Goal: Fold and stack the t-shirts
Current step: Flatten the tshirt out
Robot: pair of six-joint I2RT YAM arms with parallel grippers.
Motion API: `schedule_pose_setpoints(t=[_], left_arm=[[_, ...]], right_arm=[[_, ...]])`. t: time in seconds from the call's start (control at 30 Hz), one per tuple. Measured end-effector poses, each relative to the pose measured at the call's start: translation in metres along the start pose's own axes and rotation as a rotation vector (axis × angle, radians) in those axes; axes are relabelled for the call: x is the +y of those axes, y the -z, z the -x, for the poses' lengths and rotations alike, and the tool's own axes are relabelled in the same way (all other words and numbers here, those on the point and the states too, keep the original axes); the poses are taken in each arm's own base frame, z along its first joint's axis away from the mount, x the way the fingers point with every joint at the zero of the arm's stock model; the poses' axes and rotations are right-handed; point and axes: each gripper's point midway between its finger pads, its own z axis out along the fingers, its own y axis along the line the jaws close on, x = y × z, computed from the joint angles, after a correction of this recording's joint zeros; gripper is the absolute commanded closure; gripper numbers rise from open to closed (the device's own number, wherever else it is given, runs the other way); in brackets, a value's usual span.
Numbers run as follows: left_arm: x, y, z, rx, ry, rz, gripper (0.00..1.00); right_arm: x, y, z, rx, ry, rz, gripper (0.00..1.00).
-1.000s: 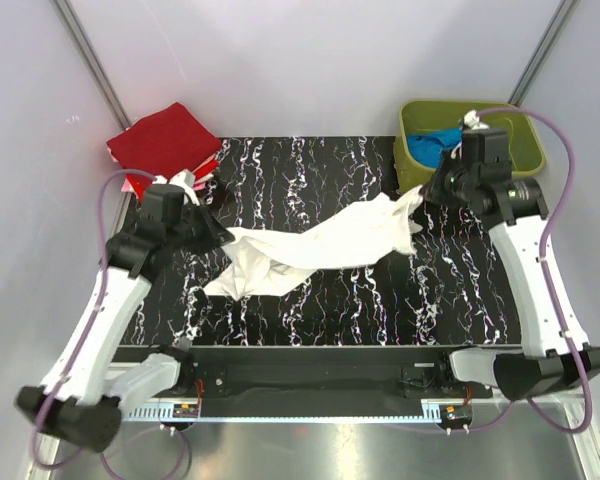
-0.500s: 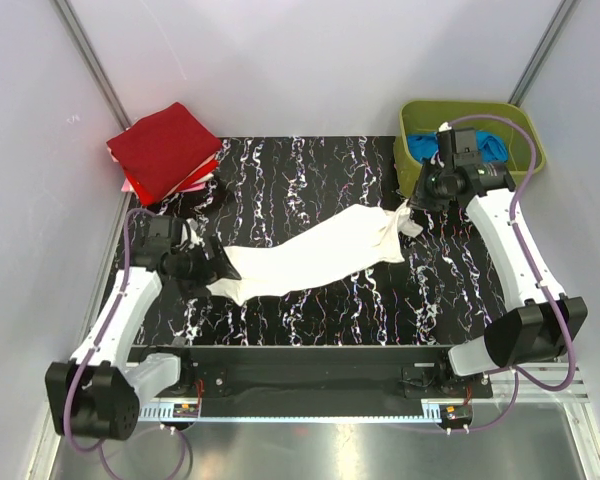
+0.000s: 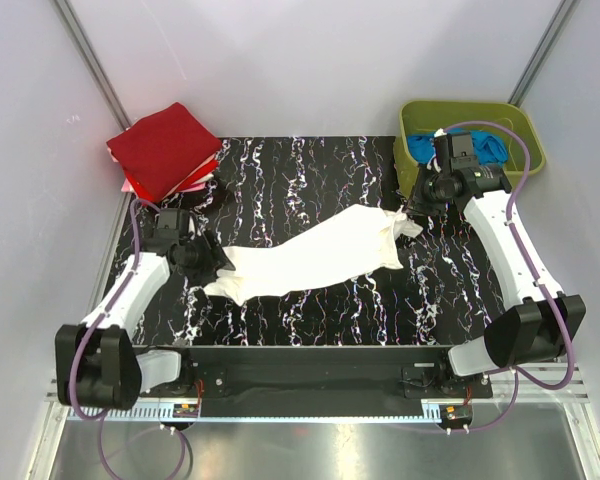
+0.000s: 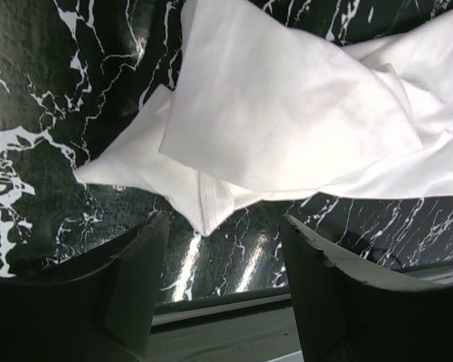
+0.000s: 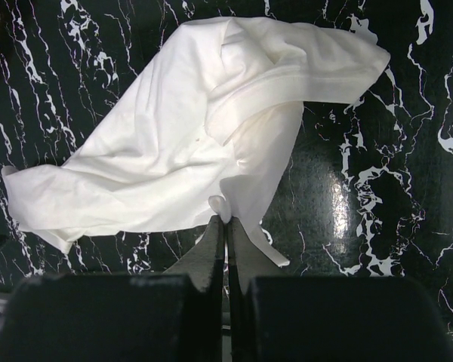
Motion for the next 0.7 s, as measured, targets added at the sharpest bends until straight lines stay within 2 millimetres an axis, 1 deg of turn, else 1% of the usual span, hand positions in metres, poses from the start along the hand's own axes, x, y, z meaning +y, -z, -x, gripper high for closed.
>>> schedule_pose_setpoints(t=[0.17,0.37,0.47,0.7], left_arm=[[0.007,-0.017,0.007,0.005,0.012,0.036,0.37],[0.006,-0.024,0.016,-0.022,0.02,0.039,0.36],[0.006,-0.029,0.02,-0.03,0.024,0.038,0.34],[0.009,-0.044,0.021,-0.013,0.047,0.047,0.34]], right_arm=[[0.003,0.0,-0.001,0.006,0.0,0.017,1.0],[0.004,0.0,-0.001,0.006,0.001,0.024,1.0],[0.004,0.0,-0.001,0.006,0.002,0.023,1.0],[0.003,-0.002,-0.001,0.009,0.01,0.022,1.0]])
